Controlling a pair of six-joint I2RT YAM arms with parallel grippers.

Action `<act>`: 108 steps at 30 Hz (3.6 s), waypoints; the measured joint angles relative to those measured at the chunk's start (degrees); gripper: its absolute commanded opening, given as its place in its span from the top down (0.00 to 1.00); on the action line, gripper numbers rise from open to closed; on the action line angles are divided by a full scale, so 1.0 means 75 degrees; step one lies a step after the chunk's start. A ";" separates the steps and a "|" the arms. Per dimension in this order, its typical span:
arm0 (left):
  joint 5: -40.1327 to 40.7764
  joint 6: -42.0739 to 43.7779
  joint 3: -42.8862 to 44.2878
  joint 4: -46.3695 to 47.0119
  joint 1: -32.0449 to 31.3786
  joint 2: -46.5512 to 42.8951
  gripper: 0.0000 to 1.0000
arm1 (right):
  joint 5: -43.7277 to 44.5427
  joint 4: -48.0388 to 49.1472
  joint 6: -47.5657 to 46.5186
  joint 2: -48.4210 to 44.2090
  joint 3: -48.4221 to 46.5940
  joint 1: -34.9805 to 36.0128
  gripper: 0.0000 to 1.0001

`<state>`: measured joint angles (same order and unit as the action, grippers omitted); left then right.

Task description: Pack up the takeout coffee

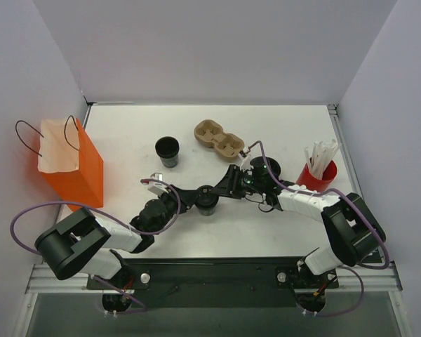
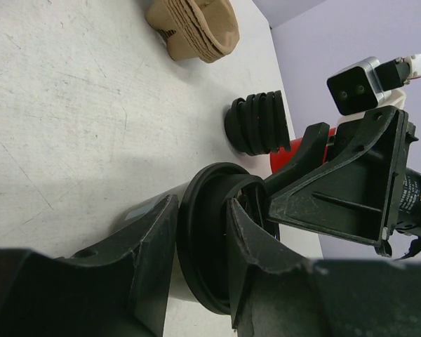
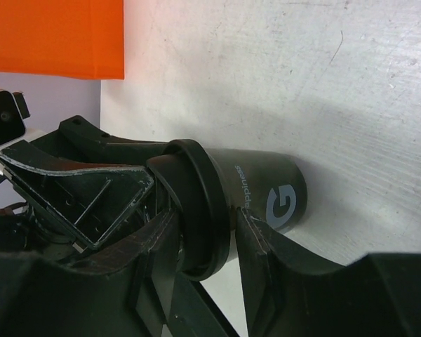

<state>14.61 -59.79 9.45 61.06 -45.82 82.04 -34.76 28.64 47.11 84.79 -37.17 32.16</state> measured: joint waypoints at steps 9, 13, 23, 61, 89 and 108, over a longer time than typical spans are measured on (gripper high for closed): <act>0.0067 0.0000 0.0012 -0.0099 -0.0029 -0.0050 0.63 | -0.0318 0.1571 0.0353 0.0198 0.0702 -0.0143 0.71; 0.0067 0.0000 0.0012 -0.0096 -0.0055 -0.0050 0.63 | -0.0399 0.3072 0.0632 0.0414 0.1338 -0.0195 0.71; -0.0393 0.0423 0.0146 -0.1125 -0.0070 -0.0825 0.49 | -0.0128 0.3646 0.0592 0.0192 0.1754 -0.0082 0.71; -0.1920 0.0962 0.0650 -0.0638 0.0020 0.0283 0.48 | 0.1510 0.1670 -0.0044 -0.1151 0.1667 0.0472 0.57; -0.2570 0.1134 0.1032 0.0332 -0.0041 0.1341 0.49 | -0.0463 -0.0117 -0.0152 -0.1859 0.1396 -0.1343 0.66; -0.2585 0.1052 0.1020 0.0664 -0.0041 0.1545 0.50 | -0.0880 0.0181 -0.0312 -0.1107 0.1282 -0.1428 0.75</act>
<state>-4.78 -51.90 17.10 66.04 -46.13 93.62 -41.36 30.00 44.77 76.49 -27.55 21.45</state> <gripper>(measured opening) 0.551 0.256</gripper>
